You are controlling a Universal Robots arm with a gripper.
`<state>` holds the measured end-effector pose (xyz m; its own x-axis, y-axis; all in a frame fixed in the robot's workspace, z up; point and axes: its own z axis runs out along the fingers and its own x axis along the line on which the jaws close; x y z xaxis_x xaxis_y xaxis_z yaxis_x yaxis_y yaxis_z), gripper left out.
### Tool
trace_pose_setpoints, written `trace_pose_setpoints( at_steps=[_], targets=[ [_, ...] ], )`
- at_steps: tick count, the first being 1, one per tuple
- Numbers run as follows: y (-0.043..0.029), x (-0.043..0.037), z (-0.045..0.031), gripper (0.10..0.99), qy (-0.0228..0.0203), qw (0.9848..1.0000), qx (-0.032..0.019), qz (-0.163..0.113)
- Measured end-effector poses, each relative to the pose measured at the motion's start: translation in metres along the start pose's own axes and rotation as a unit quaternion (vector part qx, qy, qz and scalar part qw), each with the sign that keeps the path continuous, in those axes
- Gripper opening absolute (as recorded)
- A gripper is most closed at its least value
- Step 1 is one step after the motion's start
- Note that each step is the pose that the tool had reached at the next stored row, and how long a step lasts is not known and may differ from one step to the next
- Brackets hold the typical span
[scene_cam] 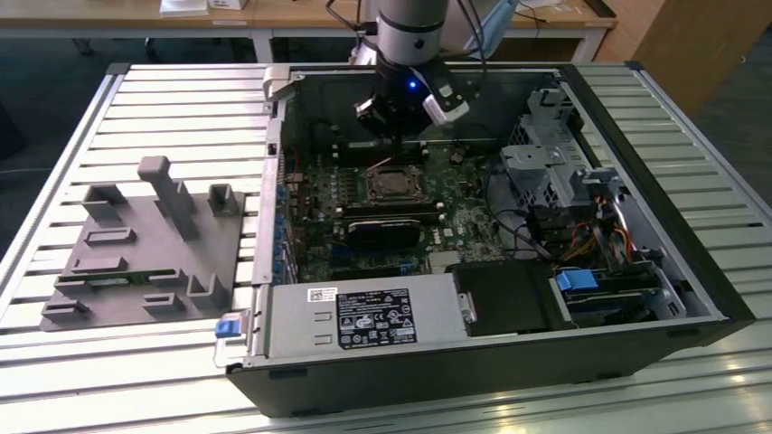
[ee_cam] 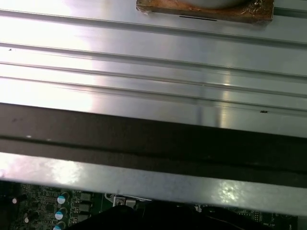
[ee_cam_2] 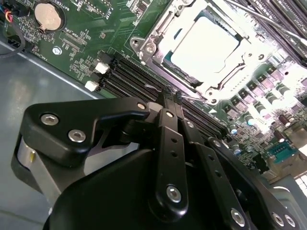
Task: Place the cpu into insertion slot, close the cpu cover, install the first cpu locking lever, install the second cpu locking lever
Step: 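Install the first cpu locking lever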
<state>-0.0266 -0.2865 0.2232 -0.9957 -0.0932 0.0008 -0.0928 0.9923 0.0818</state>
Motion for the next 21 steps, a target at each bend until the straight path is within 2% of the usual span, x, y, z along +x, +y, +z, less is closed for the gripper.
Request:
trace_pose_setpoints(
  at_steps=[12, 21],
  targets=[
    [-0.0007, -0.0041, 0.0044, 0.118, 0.0, 1.0, 0.0004, 0.0],
    [-0.0015, -0.006, 0.011, 0.118, 0.0003, 1.0, 0.0032, 0.0]
  ],
)
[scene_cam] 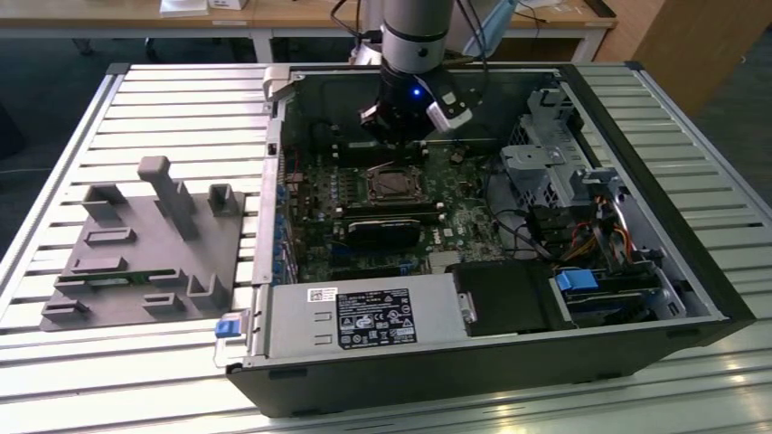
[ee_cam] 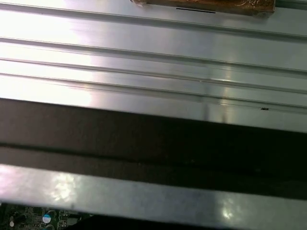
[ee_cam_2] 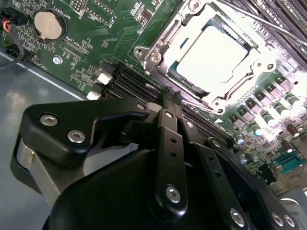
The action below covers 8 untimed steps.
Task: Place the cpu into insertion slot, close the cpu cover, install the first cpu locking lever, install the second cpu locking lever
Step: 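Install the first cpu locking lever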
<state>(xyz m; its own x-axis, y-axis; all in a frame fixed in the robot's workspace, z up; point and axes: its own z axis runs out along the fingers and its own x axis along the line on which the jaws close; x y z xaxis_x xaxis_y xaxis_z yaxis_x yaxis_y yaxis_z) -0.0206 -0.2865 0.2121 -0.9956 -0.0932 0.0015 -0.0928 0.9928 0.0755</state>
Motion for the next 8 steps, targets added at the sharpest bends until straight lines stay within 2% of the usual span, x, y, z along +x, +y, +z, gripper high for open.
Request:
trace_pose_setpoints(
  at_steps=[8],
  targets=[
    [-0.0007, -0.0041, 0.0044, 0.118, 0.0006, 1.0, 0.0019, 0.0]
  ],
)
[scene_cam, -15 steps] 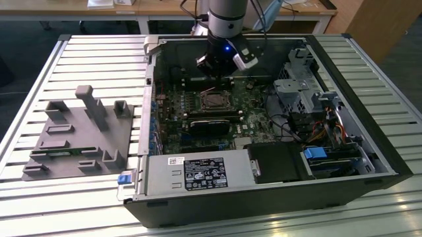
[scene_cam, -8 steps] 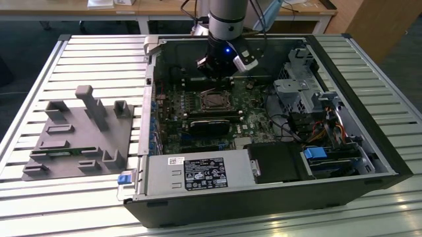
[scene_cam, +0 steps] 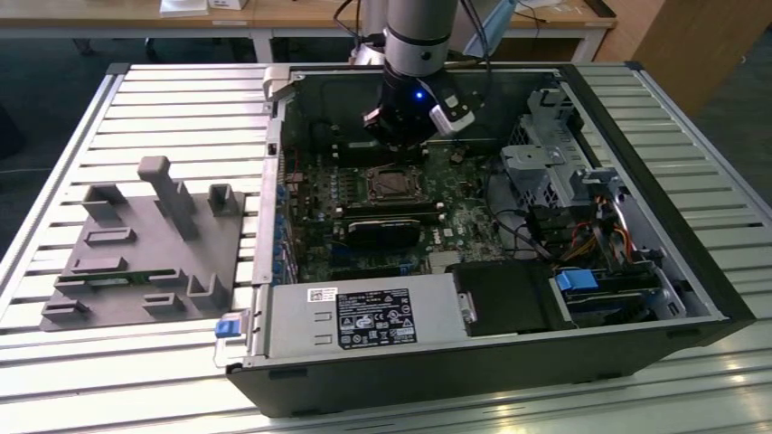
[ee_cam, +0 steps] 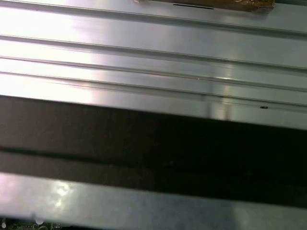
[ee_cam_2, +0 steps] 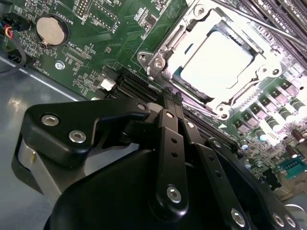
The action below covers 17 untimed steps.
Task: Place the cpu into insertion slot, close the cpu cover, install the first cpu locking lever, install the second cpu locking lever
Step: 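Install the first cpu locking lever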
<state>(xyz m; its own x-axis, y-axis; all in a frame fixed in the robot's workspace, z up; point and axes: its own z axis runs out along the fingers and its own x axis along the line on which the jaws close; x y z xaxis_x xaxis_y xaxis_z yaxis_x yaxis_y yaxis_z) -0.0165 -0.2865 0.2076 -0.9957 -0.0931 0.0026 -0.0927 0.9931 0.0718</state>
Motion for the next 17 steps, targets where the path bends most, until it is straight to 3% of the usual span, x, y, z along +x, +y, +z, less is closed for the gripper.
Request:
trace_pose_setpoints(
  at_steps=[17],
  targets=[
    [-0.0011, -0.0033, 0.0109, 0.118, 0.0025, 0.9998, 0.0175, 0.0]
  ],
)
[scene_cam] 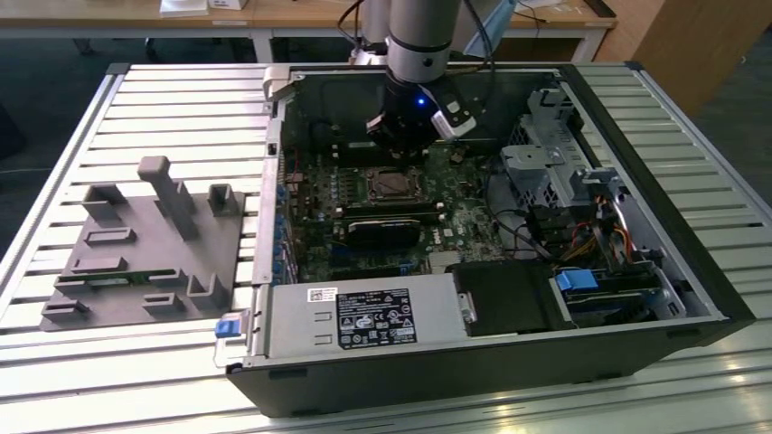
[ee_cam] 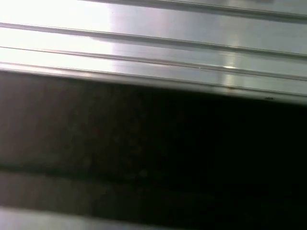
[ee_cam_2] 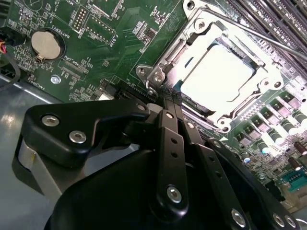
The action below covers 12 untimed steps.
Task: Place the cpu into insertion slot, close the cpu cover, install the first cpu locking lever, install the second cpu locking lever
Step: 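Install the first cpu locking lever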
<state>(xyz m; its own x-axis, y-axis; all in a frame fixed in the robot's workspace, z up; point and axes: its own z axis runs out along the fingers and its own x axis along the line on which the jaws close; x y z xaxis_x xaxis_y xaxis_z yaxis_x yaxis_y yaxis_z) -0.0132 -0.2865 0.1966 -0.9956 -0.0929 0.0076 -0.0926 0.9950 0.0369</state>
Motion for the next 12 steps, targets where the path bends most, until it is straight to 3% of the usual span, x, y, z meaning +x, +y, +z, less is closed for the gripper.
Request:
trace_pose_setpoints(
  at_steps=[6, 12],
  targets=[
    [0.0005, -0.0001, 0.0015, 0.118, 0.0004, 1.0, 0.0004, 0.0],
    [0.0016, -0.0002, -0.006, 0.118, 0.0, 1.0, -0.0001, 0.0]
  ],
)
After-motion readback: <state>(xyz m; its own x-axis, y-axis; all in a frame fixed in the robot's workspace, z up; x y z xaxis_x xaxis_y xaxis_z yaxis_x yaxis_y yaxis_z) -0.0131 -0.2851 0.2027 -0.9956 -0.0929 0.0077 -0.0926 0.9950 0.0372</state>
